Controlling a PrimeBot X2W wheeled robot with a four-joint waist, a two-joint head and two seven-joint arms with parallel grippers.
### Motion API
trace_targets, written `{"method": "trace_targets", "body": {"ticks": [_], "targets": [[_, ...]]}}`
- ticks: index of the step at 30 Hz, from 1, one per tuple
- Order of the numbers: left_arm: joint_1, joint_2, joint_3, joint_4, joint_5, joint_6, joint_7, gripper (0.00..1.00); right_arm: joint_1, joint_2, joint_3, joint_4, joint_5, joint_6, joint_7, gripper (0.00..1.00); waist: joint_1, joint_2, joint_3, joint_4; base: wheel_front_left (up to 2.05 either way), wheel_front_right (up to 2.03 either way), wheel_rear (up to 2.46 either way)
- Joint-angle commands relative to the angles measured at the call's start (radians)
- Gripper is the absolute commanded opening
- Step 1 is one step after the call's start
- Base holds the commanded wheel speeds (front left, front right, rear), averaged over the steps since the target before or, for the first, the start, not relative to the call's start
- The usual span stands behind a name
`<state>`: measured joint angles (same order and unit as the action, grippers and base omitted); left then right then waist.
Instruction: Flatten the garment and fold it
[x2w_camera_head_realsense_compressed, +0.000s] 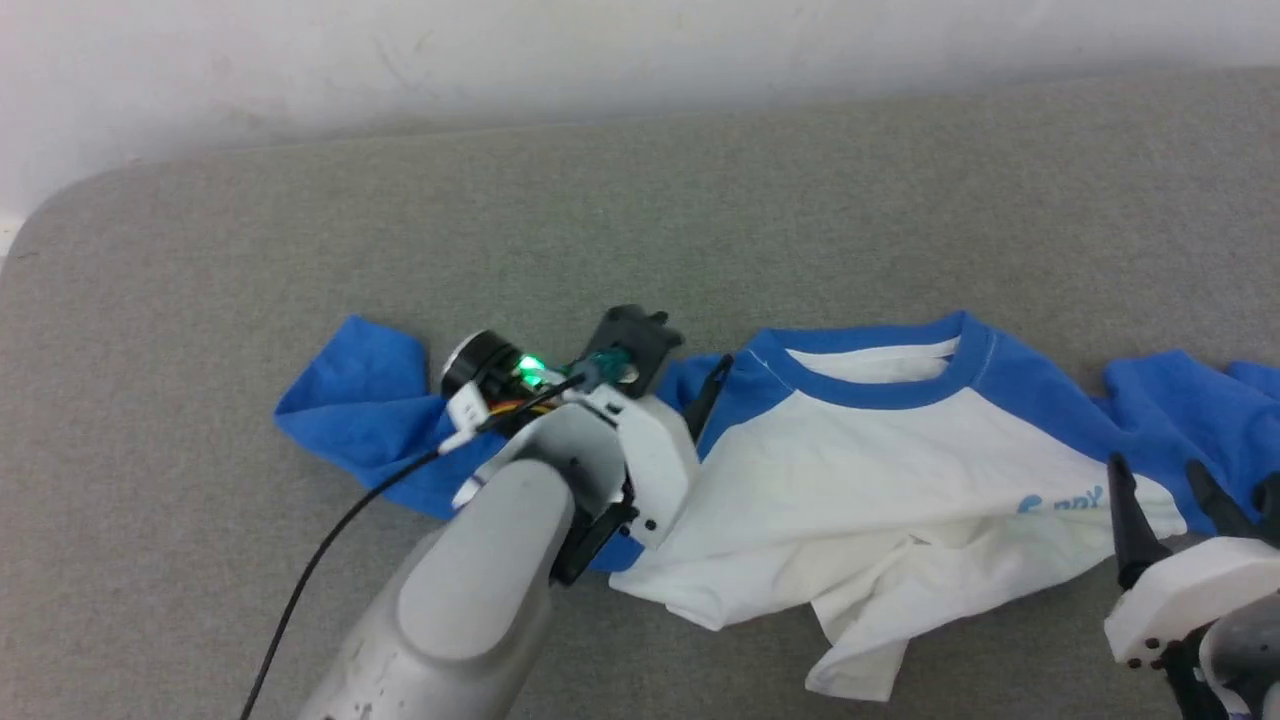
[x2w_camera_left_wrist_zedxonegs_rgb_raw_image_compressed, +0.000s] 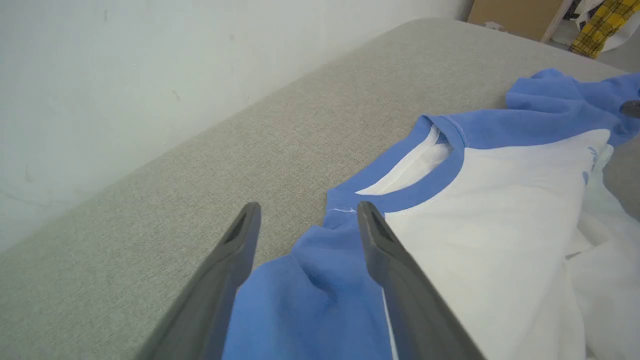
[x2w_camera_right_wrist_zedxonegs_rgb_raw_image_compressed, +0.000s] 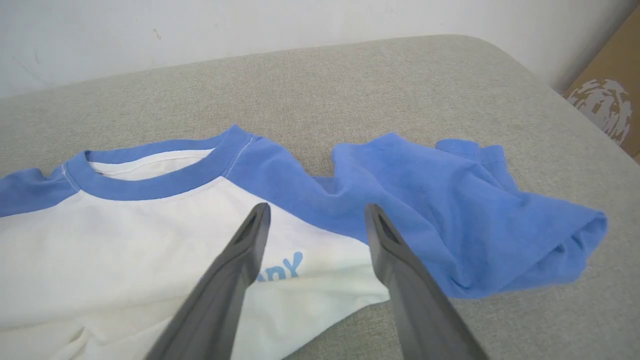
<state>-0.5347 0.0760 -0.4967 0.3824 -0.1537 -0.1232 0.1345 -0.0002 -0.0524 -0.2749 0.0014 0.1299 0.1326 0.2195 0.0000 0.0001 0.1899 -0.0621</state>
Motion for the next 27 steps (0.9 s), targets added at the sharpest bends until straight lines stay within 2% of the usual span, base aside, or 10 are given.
{"method": "trace_targets", "body": {"ticks": [1, 5, 9, 13, 19, 23, 24, 25, 27], "targets": [[-0.041, 0.014, -0.037, 0.021, -0.018, -0.006, 0.040, 1.00, -0.001, 0.002, 0.011, -0.012, 0.009, -0.002, -0.002, 1.00, 0.0000, -0.0001, 0.013, -0.015, 0.00, 0.00, 0.00], [-0.132, 0.064, -0.151, 0.094, -0.071, -0.007, 0.202, 1.00, -0.010, 0.002, 0.048, -0.037, 0.018, -0.002, 0.005, 1.00, 0.0000, -0.0001, 0.029, -0.035, 0.00, 0.00, 0.00], [-0.205, 0.114, -0.211, 0.163, -0.077, -0.007, 0.307, 1.00, -0.019, 0.002, 0.073, -0.056, 0.023, -0.002, 0.012, 1.00, 0.0000, -0.0001, 0.051, -0.046, 0.00, 0.00, 0.00], [-0.248, 0.127, -0.267, 0.216, -0.103, -0.007, 0.359, 1.00, -0.035, 0.002, 0.093, -0.064, 0.034, -0.002, 0.013, 1.00, 0.0000, -0.0001, 0.078, -0.055, 0.00, 0.00, 0.00], [-0.312, 0.133, -0.385, 0.252, -0.205, -0.007, 0.370, 1.00, -0.063, 0.002, 0.117, -0.057, 0.046, -0.002, 0.008, 1.00, 0.0000, -0.0001, 0.109, -0.064, 0.00, 0.00, 0.00], [-0.337, 0.150, -0.495, 0.276, -0.311, -0.007, 0.480, 1.00, -0.076, 0.002, 0.131, -0.049, 0.051, -0.002, 0.006, 1.00, 0.0000, -0.0001, 0.115, -0.070, 0.00, 0.00, 0.00], [-0.341, 0.157, -0.519, 0.275, -0.342, -0.007, 0.518, 0.86, -0.079, 0.002, 0.132, -0.047, 0.052, -0.002, 0.006, 1.00, 0.0000, -0.0001, 0.115, -0.070, 0.00, 0.00, 0.00], [-0.343, 0.164, -0.540, 0.273, -0.374, -0.007, 0.558, 0.43, -0.081, 0.002, 0.131, -0.046, 0.053, -0.002, 0.006, 1.00, 0.0000, -0.0001, 0.115, -0.070, 0.00, 0.00, 0.00], [-0.342, 0.180, -0.563, 0.268, -0.441, -0.007, 0.639, 0.00, -0.083, 0.002, 0.128, -0.044, 0.055, -0.002, 0.004, 1.00, 0.0000, -0.0001, 0.115, -0.069, 0.00, 0.00, 0.00]]}}
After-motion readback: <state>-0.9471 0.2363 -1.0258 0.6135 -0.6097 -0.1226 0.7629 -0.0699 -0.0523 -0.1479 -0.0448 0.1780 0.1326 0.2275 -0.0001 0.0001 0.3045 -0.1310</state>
